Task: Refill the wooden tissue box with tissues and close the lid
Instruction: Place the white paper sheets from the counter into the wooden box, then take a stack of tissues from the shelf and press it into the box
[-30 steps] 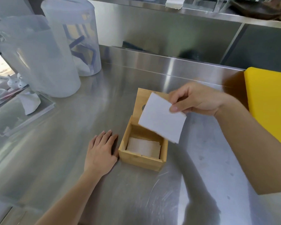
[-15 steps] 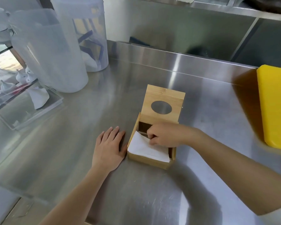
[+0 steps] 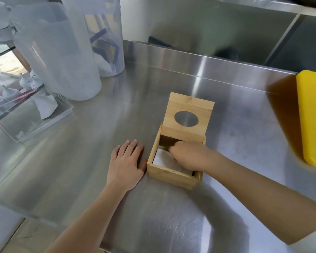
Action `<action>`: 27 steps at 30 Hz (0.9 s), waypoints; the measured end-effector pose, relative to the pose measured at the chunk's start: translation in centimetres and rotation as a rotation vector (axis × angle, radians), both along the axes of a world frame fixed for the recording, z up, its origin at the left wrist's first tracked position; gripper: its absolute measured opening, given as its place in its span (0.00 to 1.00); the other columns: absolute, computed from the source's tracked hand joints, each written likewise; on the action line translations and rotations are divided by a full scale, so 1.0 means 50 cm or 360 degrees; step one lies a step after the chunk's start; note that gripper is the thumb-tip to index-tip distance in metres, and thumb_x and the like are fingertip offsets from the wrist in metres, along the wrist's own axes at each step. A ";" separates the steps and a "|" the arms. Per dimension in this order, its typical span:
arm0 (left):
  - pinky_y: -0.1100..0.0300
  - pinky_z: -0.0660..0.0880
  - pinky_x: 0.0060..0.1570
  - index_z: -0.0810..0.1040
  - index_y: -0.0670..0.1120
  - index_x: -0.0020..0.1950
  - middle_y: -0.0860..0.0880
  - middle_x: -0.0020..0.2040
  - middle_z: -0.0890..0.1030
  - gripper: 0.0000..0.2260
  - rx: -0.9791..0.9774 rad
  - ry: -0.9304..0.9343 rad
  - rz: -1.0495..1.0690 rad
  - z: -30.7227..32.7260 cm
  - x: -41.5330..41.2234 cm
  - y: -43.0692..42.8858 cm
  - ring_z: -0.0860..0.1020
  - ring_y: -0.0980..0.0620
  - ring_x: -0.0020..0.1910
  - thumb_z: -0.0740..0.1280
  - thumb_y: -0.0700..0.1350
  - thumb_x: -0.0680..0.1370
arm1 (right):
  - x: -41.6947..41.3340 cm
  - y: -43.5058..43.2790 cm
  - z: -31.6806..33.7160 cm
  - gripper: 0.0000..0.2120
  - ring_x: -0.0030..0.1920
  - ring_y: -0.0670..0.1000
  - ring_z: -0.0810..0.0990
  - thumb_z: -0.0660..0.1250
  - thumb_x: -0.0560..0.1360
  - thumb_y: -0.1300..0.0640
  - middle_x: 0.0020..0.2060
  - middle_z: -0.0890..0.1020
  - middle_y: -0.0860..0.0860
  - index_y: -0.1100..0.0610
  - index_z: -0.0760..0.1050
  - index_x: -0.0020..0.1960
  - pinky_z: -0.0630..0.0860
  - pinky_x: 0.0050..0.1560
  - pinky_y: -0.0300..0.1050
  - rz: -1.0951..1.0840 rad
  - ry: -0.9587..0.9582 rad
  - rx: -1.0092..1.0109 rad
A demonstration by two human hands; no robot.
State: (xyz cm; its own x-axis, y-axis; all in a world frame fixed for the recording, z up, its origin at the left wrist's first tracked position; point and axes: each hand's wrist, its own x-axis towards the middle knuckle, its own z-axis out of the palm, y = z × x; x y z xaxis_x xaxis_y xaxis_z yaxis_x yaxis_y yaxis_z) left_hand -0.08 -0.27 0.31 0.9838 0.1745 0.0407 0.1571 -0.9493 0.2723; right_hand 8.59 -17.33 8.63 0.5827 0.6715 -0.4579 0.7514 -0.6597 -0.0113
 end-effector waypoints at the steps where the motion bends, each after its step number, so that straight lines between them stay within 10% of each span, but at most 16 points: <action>1: 0.50 0.53 0.73 0.67 0.52 0.69 0.49 0.73 0.66 0.32 -0.0004 0.0005 -0.0002 0.001 0.000 0.000 0.59 0.48 0.74 0.42 0.61 0.70 | -0.001 0.001 0.000 0.09 0.37 0.53 0.73 0.58 0.74 0.69 0.33 0.70 0.52 0.61 0.73 0.49 0.71 0.34 0.46 0.0004 -0.0027 0.0006; 10: 0.50 0.55 0.72 0.67 0.52 0.69 0.49 0.73 0.67 0.31 0.0050 0.0000 -0.0009 -0.001 0.001 0.001 0.60 0.48 0.73 0.42 0.62 0.73 | -0.002 0.001 -0.001 0.11 0.40 0.56 0.77 0.58 0.74 0.69 0.29 0.67 0.50 0.61 0.75 0.50 0.74 0.35 0.46 0.0006 -0.0160 -0.0027; 18: 0.50 0.55 0.71 0.68 0.52 0.67 0.49 0.72 0.69 0.29 0.0042 -0.0003 -0.0031 -0.001 0.003 0.007 0.62 0.47 0.73 0.44 0.62 0.74 | 0.006 -0.011 0.040 0.10 0.44 0.54 0.77 0.58 0.78 0.52 0.44 0.79 0.53 0.57 0.72 0.50 0.77 0.45 0.52 -0.0150 0.0158 0.0337; 27: 0.47 0.70 0.62 0.62 0.52 0.69 0.43 0.64 0.74 0.27 -0.0748 0.0155 0.0331 0.111 0.097 0.062 0.74 0.42 0.60 0.63 0.59 0.74 | 0.097 -0.063 0.229 0.14 0.43 0.45 0.78 0.63 0.76 0.46 0.43 0.77 0.41 0.51 0.73 0.59 0.74 0.45 0.39 -0.0288 0.0442 0.0670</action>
